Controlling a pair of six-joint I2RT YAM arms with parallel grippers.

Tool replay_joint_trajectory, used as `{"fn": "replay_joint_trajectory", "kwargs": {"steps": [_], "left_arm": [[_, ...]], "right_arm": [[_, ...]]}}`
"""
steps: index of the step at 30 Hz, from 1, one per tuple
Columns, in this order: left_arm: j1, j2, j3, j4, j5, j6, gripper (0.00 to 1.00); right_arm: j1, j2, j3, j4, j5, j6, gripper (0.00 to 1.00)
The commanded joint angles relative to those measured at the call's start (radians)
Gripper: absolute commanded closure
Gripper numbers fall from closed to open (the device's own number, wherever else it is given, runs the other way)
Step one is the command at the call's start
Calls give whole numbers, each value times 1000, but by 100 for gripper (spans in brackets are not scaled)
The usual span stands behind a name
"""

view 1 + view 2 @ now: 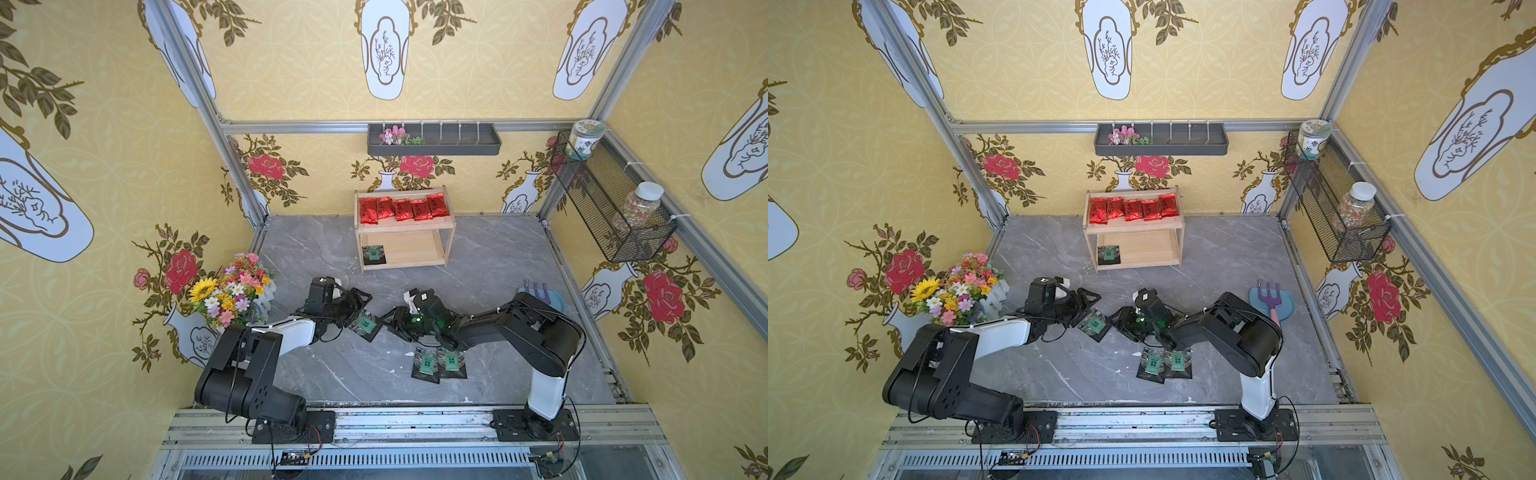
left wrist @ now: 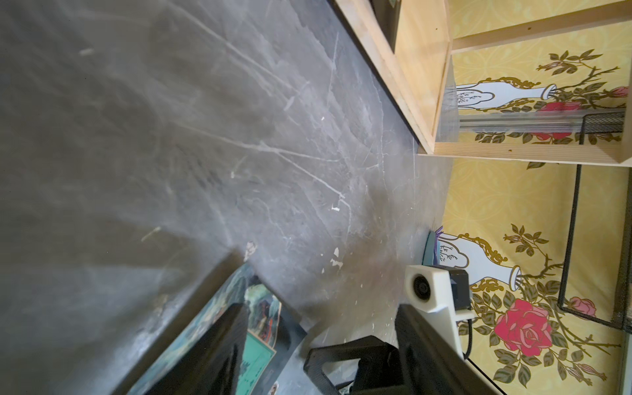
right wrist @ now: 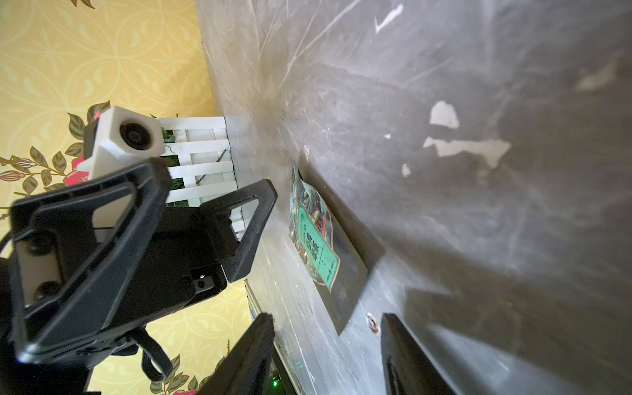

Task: Place the tea bags on the shelf by color
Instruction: Pick up the tea bag from the center of the board.

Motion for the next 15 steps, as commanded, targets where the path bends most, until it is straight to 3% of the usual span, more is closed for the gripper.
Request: {"fn": "replay_joint_trajectory", "kwargs": {"steps": [1,11,15], "left_arm": [[5,9,-13,25,4,23,26],[19,20,-52,48,-1,23,26],[19,27,-58,68,7,17,27]], "right_arm": [[1,13,-2,61,-10,16,46],[-1,46,-3,100,-25,34,46],[-1,85,14,141,-46,52,51]]}}
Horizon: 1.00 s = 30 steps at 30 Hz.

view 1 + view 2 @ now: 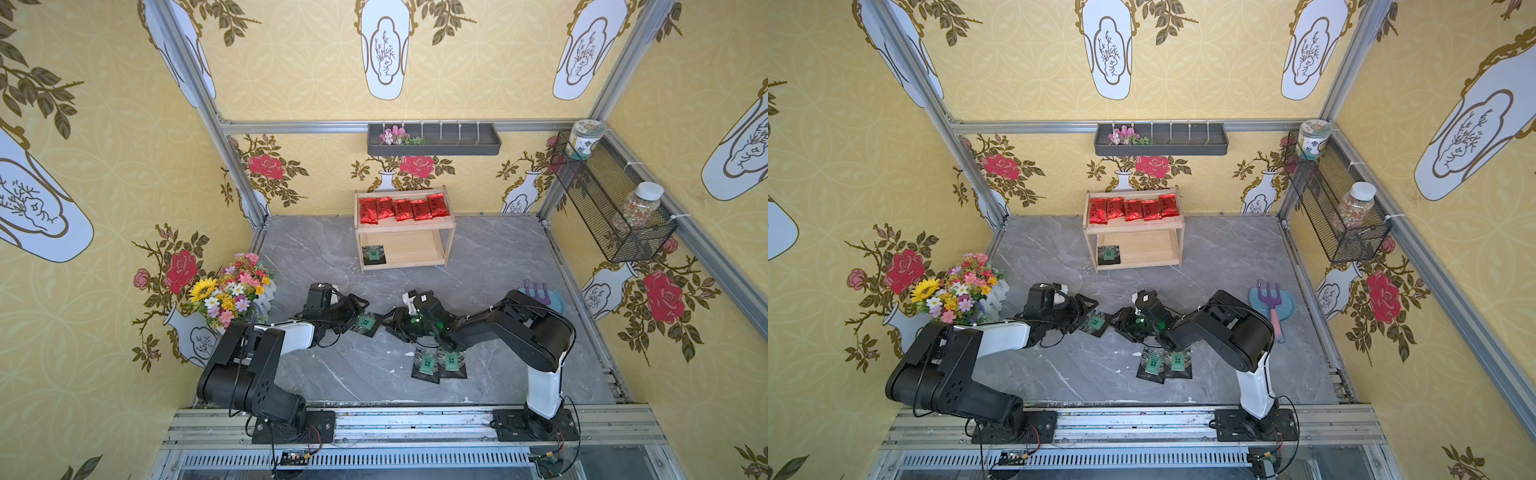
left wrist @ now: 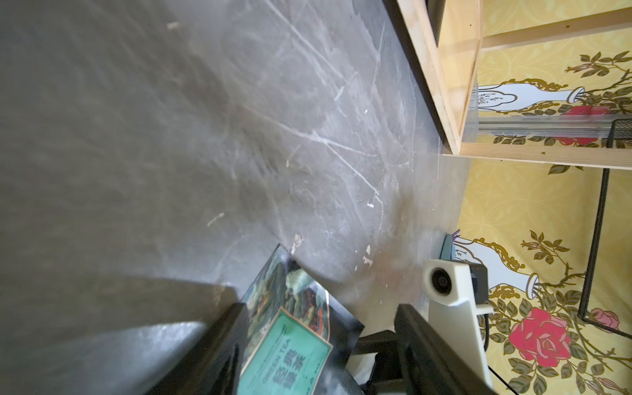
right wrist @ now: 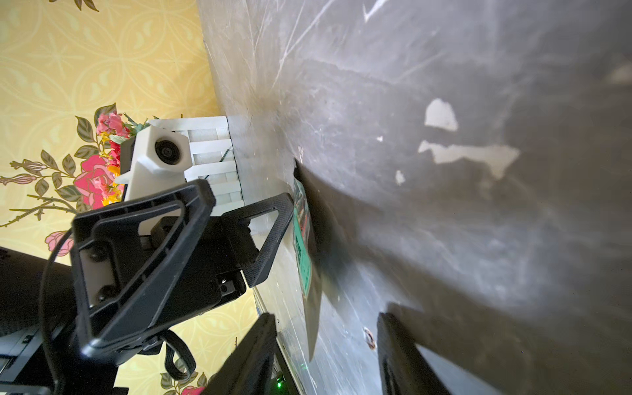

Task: Place the tea bags on the shelf by color
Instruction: Pick up the tea bag from the center of the board.

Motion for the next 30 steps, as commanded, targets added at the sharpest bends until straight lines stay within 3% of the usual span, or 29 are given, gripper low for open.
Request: {"fn": "replay_joint_trajectory", "kwargs": {"steps": [1,18,24,30], "left_arm": [[1,10,-9,32,10,3,26],[3,8,3,38,22,2,27],[6,-41,28,0,23,-4,27],[52,-196,95,-153,-7,19,26]], "right_arm": [[1,30,15,57,-20,21,52],[3,106,49,173,-54,53,99],[2,73,26,182,-31,41,100],[-7,31,-22,267,32,42,100]]}}
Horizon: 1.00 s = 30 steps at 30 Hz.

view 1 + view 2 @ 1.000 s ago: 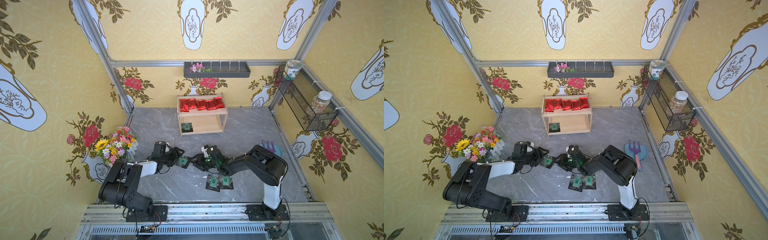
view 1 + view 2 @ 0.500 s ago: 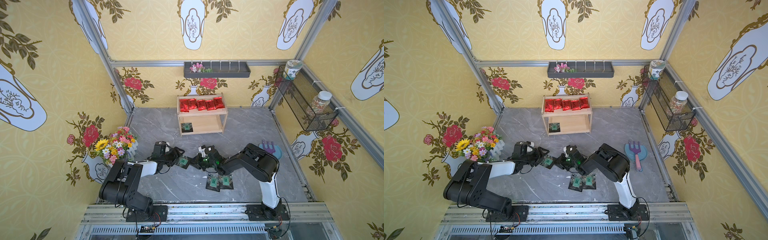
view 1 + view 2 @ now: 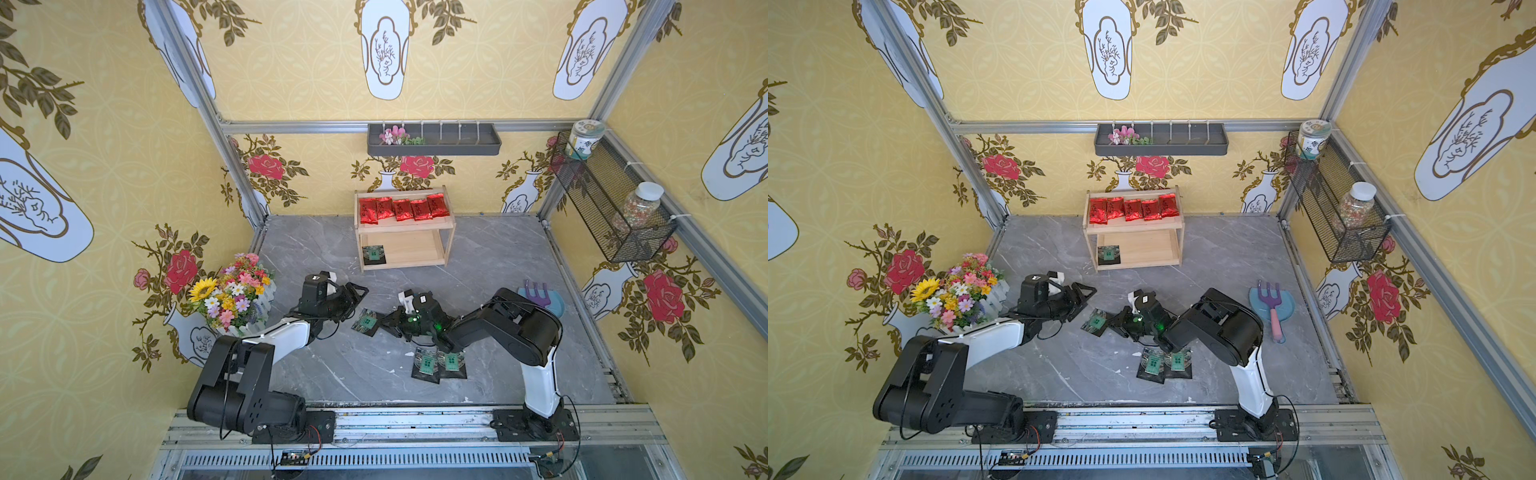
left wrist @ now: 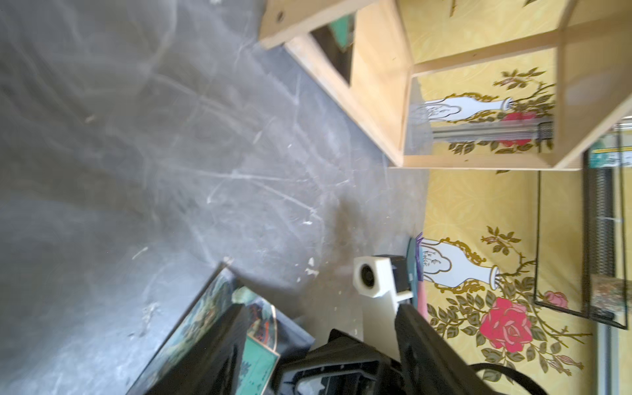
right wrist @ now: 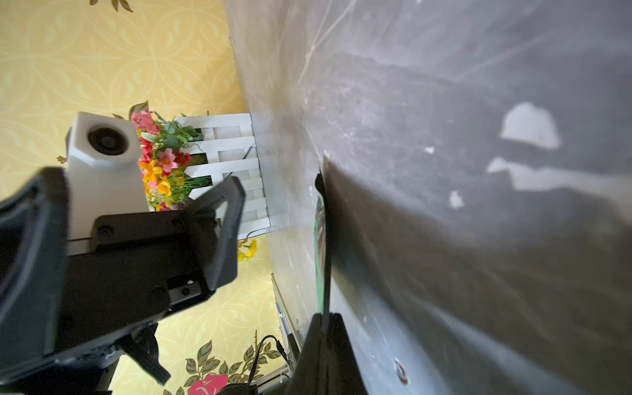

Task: Place the tea bags on the shelf by color
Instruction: Pick up the tea bag from the center of the board, then place the tea bag on the shelf.

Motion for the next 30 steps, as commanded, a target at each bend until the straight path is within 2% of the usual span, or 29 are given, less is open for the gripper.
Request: {"fn": "replay_joint_trajectory", "kwargs": {"steps": [1,8,12,15,18,23,30], "left_arm": [[29,-72,21,-104,-23,17,26],[50,-179,56,-156,-22,-4,24],[50,-176,62,-138,-6,-26,24],[51,-165,57,-101,13,-53,24],[51,-152,62,-85,36,-69,24],[51,-154,66,-80,43,-69,24],[50,-144,75,-98,48,-55,24]], "right_arm": [[-8,-21,-26,132,67,-1,100],[-51,-63,-50,248,182,-6,100],[-73,-93,-28,241,266,-33,100],[-89,-108,14,155,351,-48,100],[-101,-81,81,95,419,-61,100],[-131,24,191,102,454,-43,100],[-157,91,270,96,541,-63,99]]}}
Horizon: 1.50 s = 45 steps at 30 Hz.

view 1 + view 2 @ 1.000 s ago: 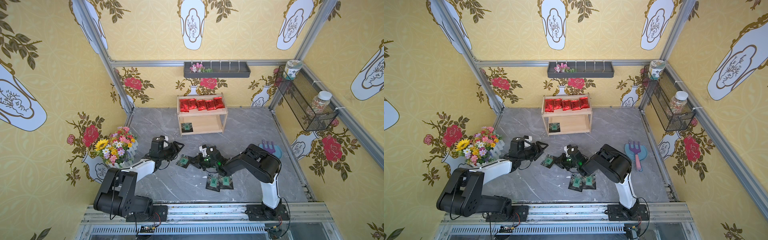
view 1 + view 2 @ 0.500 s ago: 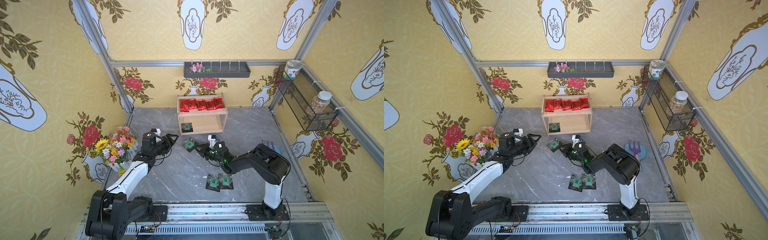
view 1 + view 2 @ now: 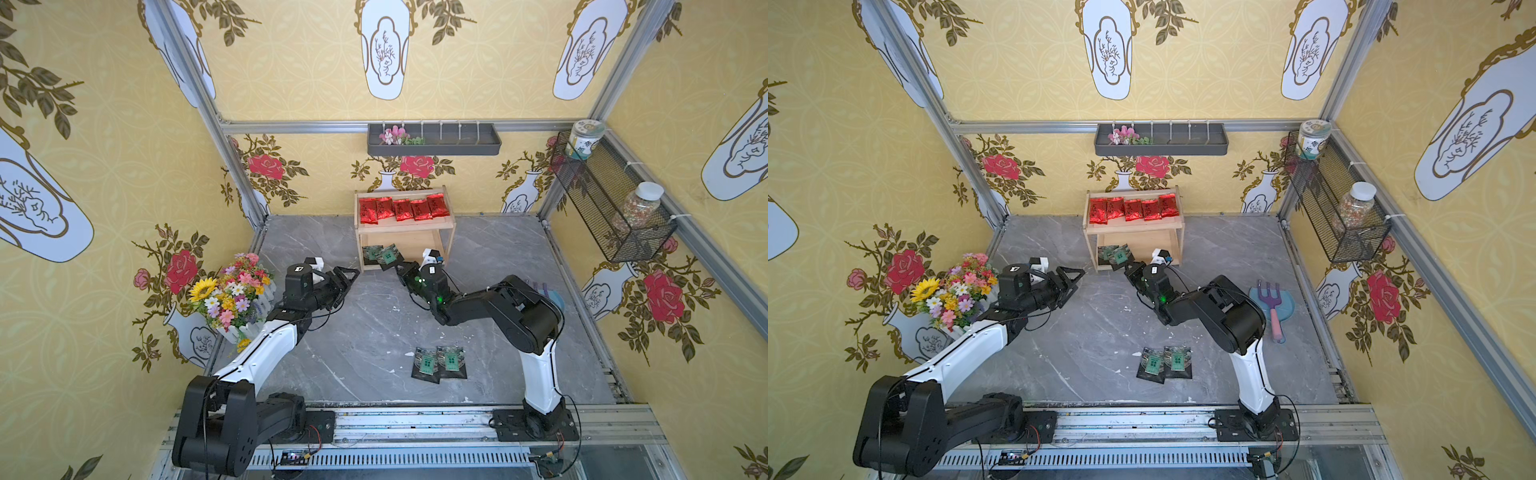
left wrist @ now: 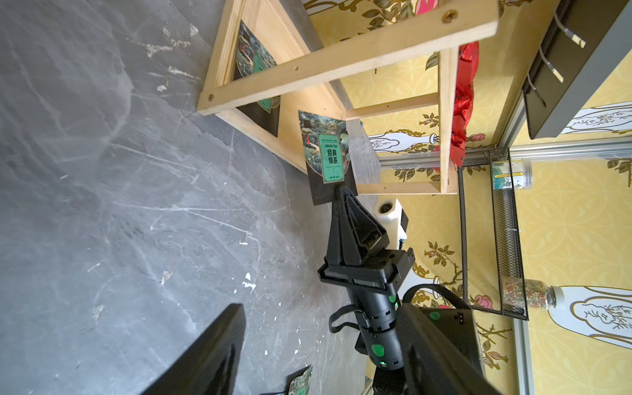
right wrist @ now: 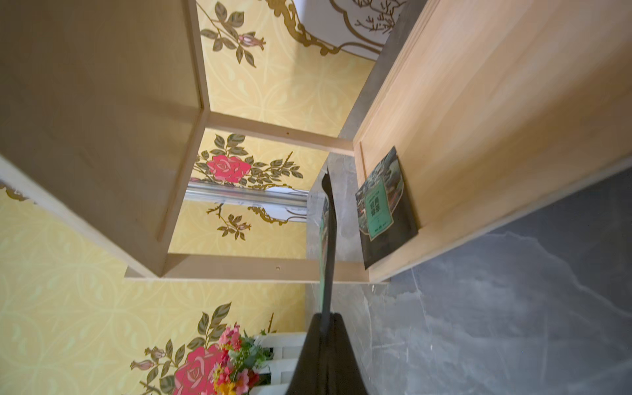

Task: Place the tea bags on the shelf by color
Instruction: Place the tea bag on the shelf.

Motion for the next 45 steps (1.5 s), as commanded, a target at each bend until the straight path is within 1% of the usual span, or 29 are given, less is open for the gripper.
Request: {"fn": "replay_joint_trajectory", "kwargs": {"steps": [1,10,14,26,30,35,45], "left_arm": [[1,10,12,6,13,17,24],[11,36,31,-10,34,37,24],[38,28,20,-6,45,41,24],[50,41,6,12,68,39,23],[54,47,-2,22,81,33,23],[57,42,-7,28,86,35,23],[58,38,-11,32,94,35,23]], "right_arm": [[-9,24,27,18,70,-21,99],[-23,93,104,11,114,-2,95],[-30,127,143,-4,108,12,93],[-26,206,246,-62,127,35,89],[-23,217,260,-79,139,41,88],[-16,225,276,-109,153,27,84],[-12,242,289,-123,136,30,78]]}}
